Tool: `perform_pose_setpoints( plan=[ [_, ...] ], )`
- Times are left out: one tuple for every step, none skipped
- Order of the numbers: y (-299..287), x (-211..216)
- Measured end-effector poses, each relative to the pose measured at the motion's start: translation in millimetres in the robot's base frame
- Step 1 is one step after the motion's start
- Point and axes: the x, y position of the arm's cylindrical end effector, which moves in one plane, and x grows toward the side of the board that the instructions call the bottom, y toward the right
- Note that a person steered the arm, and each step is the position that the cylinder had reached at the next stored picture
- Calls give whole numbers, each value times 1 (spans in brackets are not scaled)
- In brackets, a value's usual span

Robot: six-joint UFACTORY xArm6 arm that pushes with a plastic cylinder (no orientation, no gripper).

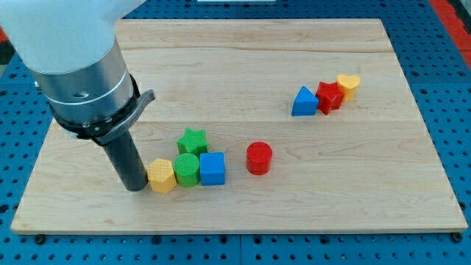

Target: Separate the blue cube from the red circle

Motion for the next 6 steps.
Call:
perform_pose_setpoints(
  plan=[
    [21,0],
    [66,0],
    [105,0],
    [149,0],
    [181,-3],
    [191,-21]
  ],
)
